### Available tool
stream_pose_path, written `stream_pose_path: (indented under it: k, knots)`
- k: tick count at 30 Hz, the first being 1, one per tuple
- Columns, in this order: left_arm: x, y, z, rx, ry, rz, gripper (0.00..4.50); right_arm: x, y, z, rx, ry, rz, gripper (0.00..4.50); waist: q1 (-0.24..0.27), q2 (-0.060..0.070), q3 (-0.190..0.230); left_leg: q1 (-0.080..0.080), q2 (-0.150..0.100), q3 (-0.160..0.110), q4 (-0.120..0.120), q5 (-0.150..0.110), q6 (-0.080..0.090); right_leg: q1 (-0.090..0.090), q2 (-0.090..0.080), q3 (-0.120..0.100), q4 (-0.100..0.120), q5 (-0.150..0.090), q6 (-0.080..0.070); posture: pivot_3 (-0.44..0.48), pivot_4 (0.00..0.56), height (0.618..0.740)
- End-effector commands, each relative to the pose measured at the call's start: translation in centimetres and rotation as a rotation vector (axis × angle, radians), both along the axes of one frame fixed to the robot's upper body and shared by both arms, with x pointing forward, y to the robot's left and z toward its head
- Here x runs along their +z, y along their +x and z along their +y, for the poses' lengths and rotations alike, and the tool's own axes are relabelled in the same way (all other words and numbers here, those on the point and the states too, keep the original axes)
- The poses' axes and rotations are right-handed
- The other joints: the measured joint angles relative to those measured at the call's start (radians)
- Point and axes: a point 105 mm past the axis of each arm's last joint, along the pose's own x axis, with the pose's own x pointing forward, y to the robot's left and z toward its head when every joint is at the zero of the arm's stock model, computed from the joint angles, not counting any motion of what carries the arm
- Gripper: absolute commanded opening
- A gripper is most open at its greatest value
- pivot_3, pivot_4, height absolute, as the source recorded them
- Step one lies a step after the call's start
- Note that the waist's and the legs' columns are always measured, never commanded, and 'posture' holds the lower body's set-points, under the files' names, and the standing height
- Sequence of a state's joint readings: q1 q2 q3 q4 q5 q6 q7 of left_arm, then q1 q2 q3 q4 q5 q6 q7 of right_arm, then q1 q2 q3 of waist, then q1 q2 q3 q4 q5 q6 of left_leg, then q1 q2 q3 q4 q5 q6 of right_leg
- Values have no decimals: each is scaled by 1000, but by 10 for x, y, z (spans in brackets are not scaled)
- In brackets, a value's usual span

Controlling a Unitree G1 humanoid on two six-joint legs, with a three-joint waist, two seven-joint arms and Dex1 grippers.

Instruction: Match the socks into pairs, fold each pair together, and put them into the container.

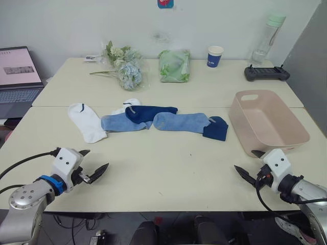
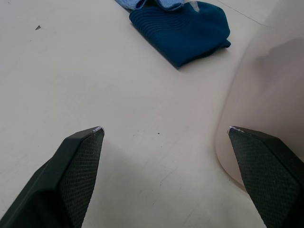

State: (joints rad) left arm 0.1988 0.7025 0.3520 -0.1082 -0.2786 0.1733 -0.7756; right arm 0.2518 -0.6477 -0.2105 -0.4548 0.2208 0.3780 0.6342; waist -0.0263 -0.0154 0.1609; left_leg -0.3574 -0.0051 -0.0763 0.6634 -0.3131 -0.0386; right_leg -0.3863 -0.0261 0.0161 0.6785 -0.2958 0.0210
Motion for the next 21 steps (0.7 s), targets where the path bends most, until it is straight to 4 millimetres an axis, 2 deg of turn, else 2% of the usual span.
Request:
stream_pose_path:
  k: [1, 7, 10, 12, 16, 21]
  knots:
    - [7, -1, -2, -8, -3, -18, 4500, 10, 2, -2, 9, -8, -50, 4471, 0, 0, 0, 0, 0, 0, 0, 0, 0, 0, 0, 0, 0, 0, 0, 0, 150, 740]
    - [7, -2, -4, -26, -29, 0, 4500, 9, 2, -3, 10, -7, -54, 4471, 0, 0, 0, 0, 0, 0, 0, 0, 0, 0, 0, 0, 0, 0, 0, 0, 150, 740]
    - [18, 1, -5, -57, -76, -36, 4500, 15, 3, -1, 15, 25, -68, 4471, 0, 0, 0, 0, 0, 0, 0, 0, 0, 0, 0, 0, 0, 0, 0, 0, 150, 740]
    - [19, 3, 1, -33, -69, -47, 4500, 17, 2, 2, 30, 61, -62, 4471, 0, 0, 0, 0, 0, 0, 0, 0, 0, 0, 0, 0, 0, 0, 0, 0, 150, 740]
    - [17, -4, -6, -88, -115, -31, 4500, 17, 0, 8, 59, 97, -54, 4471, 0, 0, 0, 0, 0, 0, 0, 0, 0, 0, 0, 0, 0, 0, 0, 0, 150, 740]
    - [18, -3, -6, -87, -107, -41, 4500, 16, 0, 14, 77, 99, -54, 4471, 0, 0, 0, 0, 0, 0, 0, 0, 0, 0, 0, 0, 0, 0, 0, 0, 150, 740]
